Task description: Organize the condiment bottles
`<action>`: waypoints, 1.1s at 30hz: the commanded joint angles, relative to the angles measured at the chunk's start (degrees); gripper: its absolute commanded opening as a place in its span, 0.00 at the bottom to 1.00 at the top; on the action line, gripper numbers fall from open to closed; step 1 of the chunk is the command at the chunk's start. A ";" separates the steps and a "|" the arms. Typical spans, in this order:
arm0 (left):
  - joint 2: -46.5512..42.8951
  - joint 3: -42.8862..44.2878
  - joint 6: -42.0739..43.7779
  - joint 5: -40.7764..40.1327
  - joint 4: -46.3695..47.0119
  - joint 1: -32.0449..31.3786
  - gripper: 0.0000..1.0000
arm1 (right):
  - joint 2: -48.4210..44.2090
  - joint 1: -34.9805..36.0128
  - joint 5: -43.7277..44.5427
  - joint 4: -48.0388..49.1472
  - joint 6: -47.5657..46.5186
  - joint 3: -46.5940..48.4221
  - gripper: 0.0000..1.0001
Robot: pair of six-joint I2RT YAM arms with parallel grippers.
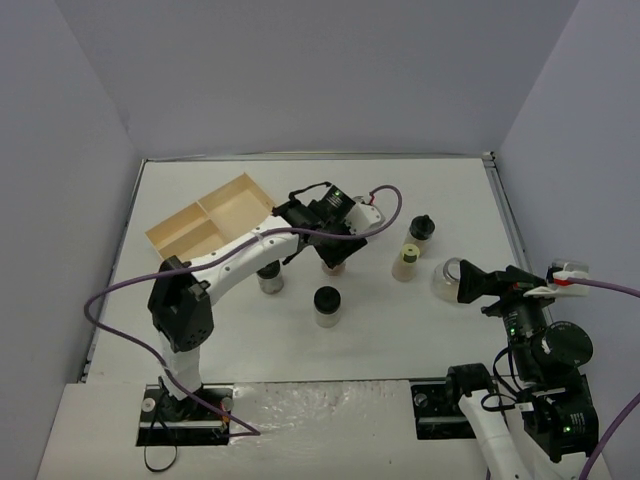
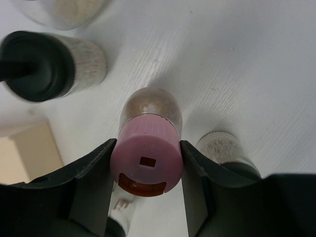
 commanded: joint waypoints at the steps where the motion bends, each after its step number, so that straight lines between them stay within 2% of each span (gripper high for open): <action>1: -14.93 5.23 -7.69 -9.29 -2.99 2.67 0.00 | 0.25 0.42 -1.22 3.40 0.35 1.28 1.00; 6: -22.71 4.89 -17.67 -14.92 -7.23 13.08 0.00 | 1.27 0.42 -2.32 3.36 0.55 1.84 1.00; 10: -24.93 3.28 -21.17 -16.63 -10.08 24.96 0.00 | 2.72 0.42 -4.01 3.04 0.62 2.31 1.00; 13: -24.02 1.20 -22.54 -13.25 -10.68 37.21 0.00 | 3.73 0.42 -5.88 2.78 0.76 1.84 1.00; 20: -16.98 -1.40 -26.79 -9.88 -4.58 51.56 0.00 | 4.32 0.42 -9.41 2.79 1.30 0.60 1.00; 25: -11.67 -0.70 -29.32 -6.95 -0.77 55.54 0.00 | 3.91 0.64 -11.05 2.71 1.75 0.16 1.00; 33: -5.10 4.48 -29.92 -7.66 -0.67 55.70 0.00 | 4.01 1.13 -11.27 2.41 1.57 -0.12 1.00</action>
